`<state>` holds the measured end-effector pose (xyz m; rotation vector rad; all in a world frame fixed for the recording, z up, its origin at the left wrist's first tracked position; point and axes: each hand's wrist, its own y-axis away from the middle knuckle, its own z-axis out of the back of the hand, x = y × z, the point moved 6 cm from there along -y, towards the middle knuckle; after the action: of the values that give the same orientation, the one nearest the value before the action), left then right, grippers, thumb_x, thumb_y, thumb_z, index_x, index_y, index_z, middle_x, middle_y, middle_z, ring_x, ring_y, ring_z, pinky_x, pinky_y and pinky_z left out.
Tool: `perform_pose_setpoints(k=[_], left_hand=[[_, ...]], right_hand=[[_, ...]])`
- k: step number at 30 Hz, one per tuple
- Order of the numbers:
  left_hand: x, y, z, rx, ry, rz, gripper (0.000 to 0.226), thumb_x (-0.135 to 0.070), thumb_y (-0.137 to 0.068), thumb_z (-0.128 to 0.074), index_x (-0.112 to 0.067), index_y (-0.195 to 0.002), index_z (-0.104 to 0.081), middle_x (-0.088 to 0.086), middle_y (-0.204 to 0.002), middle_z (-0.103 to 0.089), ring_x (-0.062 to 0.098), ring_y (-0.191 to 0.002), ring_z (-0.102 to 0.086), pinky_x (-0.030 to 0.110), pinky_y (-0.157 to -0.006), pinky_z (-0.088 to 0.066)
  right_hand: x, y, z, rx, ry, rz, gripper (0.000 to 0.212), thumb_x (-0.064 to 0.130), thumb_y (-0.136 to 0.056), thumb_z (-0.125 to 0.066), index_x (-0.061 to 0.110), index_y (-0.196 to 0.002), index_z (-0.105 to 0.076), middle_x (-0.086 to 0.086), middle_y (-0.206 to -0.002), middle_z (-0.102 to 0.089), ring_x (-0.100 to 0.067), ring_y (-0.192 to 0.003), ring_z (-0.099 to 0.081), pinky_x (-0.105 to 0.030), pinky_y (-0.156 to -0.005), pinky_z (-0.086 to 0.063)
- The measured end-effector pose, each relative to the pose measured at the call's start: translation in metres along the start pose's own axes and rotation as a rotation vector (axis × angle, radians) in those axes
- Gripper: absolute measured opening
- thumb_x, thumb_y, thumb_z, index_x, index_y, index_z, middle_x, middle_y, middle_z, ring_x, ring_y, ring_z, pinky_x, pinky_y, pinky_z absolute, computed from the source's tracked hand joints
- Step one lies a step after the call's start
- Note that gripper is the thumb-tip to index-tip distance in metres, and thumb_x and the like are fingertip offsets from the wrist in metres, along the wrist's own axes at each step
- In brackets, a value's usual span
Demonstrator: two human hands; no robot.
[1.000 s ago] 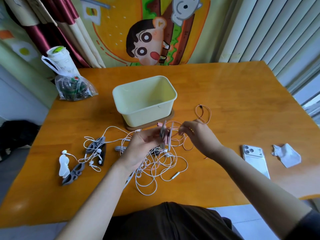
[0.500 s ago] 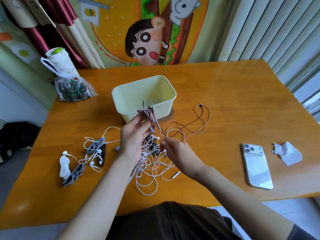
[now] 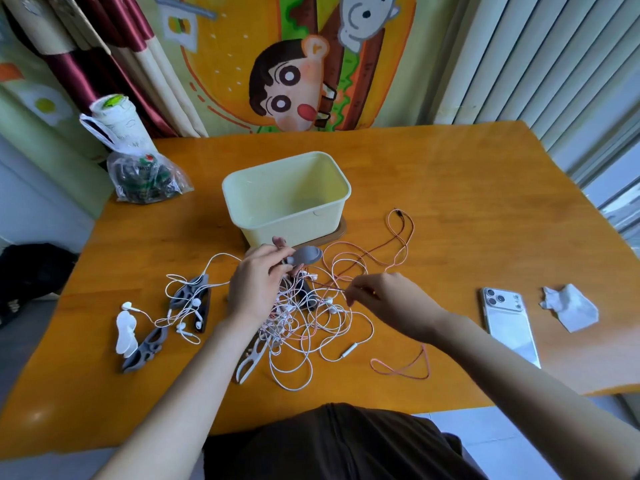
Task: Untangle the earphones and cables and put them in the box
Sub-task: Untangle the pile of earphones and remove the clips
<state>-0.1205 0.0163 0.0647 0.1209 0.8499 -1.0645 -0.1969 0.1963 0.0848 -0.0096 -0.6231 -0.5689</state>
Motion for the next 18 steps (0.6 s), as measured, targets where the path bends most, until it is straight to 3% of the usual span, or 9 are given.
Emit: perform_pose_setpoints(k=[4, 6, 8, 10, 13, 18], left_hand=[[0.002, 0.005, -0.006, 0.152, 0.092, 0.01, 0.033, 0.002, -0.08, -0.07, -0.005, -0.112, -0.069, -0.006, -0.105, -0.064, 0.014, -0.105, -0.058, 0.017, -0.088, -0.047], [-0.003, 0.01, -0.012, 0.244, 0.154, 0.031, 0.035, 0.003, -0.08, -0.069, -0.006, -0.114, -0.068, -0.009, -0.105, -0.061, 0.008, -0.103, -0.058, 0.006, -0.085, -0.043], [-0.01, 0.014, -0.017, 0.349, 0.234, 0.074, 0.037, 0.004, -0.082, -0.067, -0.012, -0.115, -0.067, -0.011, -0.103, -0.062, -0.003, -0.094, -0.059, 0.004, -0.08, -0.044], [-0.02, 0.019, -0.019, 0.44, 0.396, 0.14, 0.042, 0.008, -0.082, -0.064, -0.022, -0.111, -0.065, -0.014, -0.1, -0.064, -0.008, -0.089, -0.062, 0.006, -0.077, -0.047], [-0.031, 0.021, -0.014, 0.458, 0.611, 0.174, 0.042, 0.011, -0.081, -0.063, -0.025, -0.102, -0.068, -0.008, -0.1, -0.07, -0.001, -0.096, -0.065, 0.012, -0.079, -0.049], [-0.051, 0.021, -0.01, 0.393, 0.93, 0.243, 0.031, -0.008, -0.073, -0.067, -0.031, -0.091, -0.077, -0.006, -0.092, -0.074, 0.007, -0.093, -0.066, 0.02, -0.083, -0.049]], right_hand=[[-0.01, -0.008, 0.028, -0.119, 0.032, -0.023, 0.022, 0.028, -0.098, -0.046, 0.025, -0.09, -0.066, 0.023, -0.066, -0.047, -0.004, -0.063, -0.05, -0.015, -0.054, -0.035], [-0.012, -0.013, 0.038, -0.186, 0.049, -0.018, 0.021, 0.026, -0.098, -0.046, 0.028, -0.087, -0.065, 0.023, -0.069, -0.046, -0.002, -0.062, -0.049, -0.014, -0.052, -0.031], [-0.014, -0.017, 0.042, -0.232, 0.057, -0.012, 0.022, 0.025, -0.098, -0.047, 0.026, -0.088, -0.066, 0.019, -0.074, -0.049, -0.001, -0.063, -0.048, -0.014, -0.052, -0.03], [-0.017, -0.02, 0.043, -0.276, 0.036, -0.009, 0.022, 0.023, -0.097, -0.048, 0.021, -0.09, -0.068, 0.014, -0.079, -0.053, -0.003, -0.065, -0.05, -0.017, -0.055, -0.037], [-0.029, -0.021, 0.042, -0.321, -0.03, -0.046, 0.021, 0.024, -0.096, -0.05, 0.019, -0.086, -0.068, 0.012, -0.074, -0.055, -0.01, -0.066, -0.054, -0.028, -0.059, -0.044], [-0.024, -0.022, 0.023, -0.267, -0.173, -0.049, 0.022, 0.028, -0.095, -0.05, 0.023, -0.078, -0.063, 0.016, -0.065, -0.052, -0.002, -0.058, -0.051, -0.014, -0.053, -0.036]])
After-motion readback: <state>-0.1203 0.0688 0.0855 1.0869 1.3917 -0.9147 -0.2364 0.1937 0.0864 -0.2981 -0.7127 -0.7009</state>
